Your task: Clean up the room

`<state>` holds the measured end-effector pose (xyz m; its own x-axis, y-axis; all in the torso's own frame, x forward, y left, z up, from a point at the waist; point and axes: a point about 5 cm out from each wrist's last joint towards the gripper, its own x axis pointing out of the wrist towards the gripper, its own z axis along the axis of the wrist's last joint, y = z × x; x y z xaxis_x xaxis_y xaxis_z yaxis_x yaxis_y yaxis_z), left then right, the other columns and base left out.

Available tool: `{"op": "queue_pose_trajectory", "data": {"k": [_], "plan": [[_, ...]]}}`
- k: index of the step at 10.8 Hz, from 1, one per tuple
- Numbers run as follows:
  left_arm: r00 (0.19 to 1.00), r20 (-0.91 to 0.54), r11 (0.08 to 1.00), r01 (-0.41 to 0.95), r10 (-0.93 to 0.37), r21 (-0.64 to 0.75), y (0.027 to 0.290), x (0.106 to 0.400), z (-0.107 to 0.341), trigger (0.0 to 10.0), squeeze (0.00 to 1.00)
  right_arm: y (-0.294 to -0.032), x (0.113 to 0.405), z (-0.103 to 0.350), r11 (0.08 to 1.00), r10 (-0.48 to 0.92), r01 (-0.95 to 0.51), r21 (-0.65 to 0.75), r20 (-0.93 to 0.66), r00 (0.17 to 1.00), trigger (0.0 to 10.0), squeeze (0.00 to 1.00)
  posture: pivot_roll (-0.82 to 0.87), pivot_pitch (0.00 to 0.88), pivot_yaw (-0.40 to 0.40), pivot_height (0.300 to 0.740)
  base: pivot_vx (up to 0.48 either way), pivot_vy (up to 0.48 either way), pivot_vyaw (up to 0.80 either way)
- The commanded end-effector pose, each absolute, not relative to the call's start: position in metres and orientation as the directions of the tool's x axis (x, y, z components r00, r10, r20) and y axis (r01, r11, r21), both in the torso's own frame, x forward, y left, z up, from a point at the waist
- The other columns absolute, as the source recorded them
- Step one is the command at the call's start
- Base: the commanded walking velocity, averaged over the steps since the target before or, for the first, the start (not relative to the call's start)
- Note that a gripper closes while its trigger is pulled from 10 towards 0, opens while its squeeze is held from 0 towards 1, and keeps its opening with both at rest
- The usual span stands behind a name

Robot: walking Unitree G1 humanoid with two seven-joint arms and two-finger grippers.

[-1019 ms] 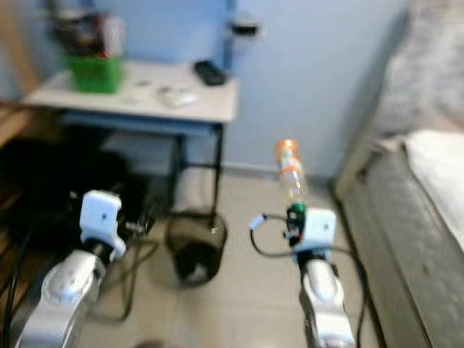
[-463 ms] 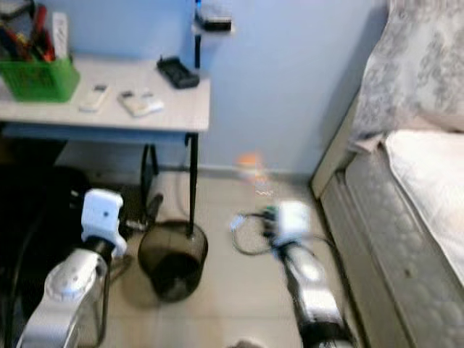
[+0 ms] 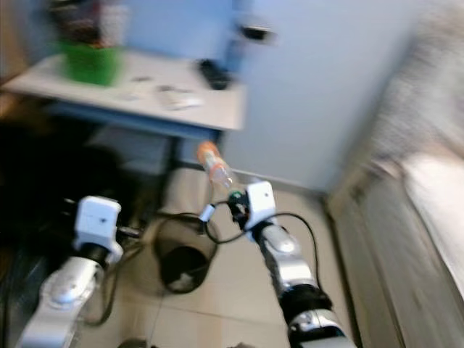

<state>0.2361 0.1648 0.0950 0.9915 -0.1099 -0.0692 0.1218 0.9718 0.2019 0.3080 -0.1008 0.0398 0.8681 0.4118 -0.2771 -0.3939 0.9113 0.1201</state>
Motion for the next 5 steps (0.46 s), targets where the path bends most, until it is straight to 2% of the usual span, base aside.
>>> {"op": "queue_pose_trajectory", "data": {"k": [1,2,3,5], "plan": [[0.991,-0.058,0.971,0.131,-0.121,0.198,0.159,0.236,0.099,10.0,0.00,-0.108,0.309,0.039,0.918,0.395,-0.382,0.103,-0.277,0.876,10.0,0.00,0.19,0.000,-0.120,0.714,0.266,-0.394,0.66],[0.992,-0.066,0.971,0.123,-0.112,0.204,0.162,0.236,0.098,10.0,0.00,-0.108,0.307,0.036,0.924,0.381,-0.370,0.096,-0.285,0.879,10.0,0.00,0.19,0.000,-0.114,0.714,0.304,-0.368,0.66],[0.992,-0.074,0.971,0.117,-0.104,0.207,0.167,0.236,0.098,10.0,0.00,-0.110,0.306,0.032,0.936,0.352,-0.342,0.086,-0.300,0.887,10.0,0.00,0.18,0.000,-0.110,0.714,0.315,-0.356,0.00],[0.991,-0.083,0.974,0.118,-0.104,0.192,0.169,0.239,0.098,10.0,0.00,-0.111,0.302,0.029,0.938,0.346,-0.337,0.084,-0.299,0.889,10.0,0.00,0.18,0.000,-0.107,0.714,0.000,0.000,0.00]]}}
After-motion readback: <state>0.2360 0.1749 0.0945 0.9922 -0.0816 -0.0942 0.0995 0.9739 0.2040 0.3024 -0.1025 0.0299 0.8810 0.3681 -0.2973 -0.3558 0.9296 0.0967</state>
